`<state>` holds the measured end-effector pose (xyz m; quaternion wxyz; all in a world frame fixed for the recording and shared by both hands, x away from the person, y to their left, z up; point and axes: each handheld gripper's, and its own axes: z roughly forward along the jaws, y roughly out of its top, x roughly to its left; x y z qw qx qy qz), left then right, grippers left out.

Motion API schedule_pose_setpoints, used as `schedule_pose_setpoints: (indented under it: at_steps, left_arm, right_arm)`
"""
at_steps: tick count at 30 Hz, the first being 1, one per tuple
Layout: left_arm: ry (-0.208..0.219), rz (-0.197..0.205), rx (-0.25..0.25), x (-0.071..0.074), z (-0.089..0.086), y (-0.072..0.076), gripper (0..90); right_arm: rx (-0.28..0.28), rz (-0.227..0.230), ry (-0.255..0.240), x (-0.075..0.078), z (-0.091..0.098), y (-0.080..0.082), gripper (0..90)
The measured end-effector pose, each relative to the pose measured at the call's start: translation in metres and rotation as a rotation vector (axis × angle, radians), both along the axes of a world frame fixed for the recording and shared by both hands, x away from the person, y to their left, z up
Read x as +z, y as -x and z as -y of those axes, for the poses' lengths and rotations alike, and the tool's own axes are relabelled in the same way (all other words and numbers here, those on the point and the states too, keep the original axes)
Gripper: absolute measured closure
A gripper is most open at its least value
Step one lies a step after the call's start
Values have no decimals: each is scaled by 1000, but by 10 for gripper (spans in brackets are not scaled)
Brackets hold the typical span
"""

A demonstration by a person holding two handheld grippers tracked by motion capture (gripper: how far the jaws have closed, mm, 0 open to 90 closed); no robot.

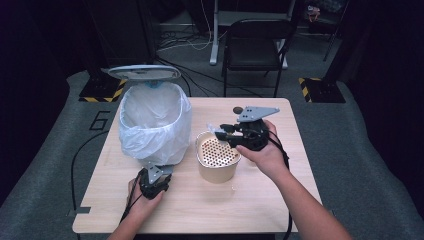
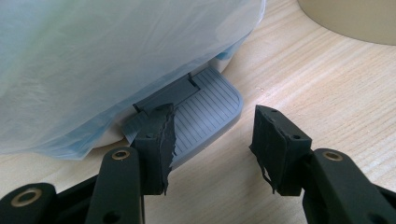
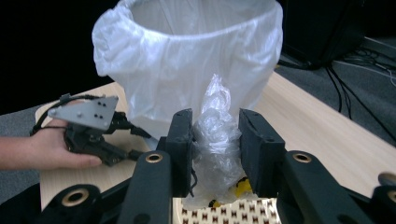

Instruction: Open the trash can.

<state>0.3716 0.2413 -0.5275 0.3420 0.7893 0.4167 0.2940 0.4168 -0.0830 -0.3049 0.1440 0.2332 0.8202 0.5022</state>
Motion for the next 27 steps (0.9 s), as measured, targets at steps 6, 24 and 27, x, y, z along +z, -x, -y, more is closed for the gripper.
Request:
schedule_pose_setpoints:
  at_steps: [6, 24, 27]
  left_arm:
    - [1, 3, 1, 0, 0, 0, 493]
    - [16, 8, 7, -1, 1, 0, 493]
    - [20, 16, 13, -2, 2, 0, 493]
  right_arm:
    - [31, 29, 14, 28, -21, -6, 662]
    - [101, 43, 17, 44, -76, -22, 662]
    - [102, 34, 18, 42, -85, -26, 663]
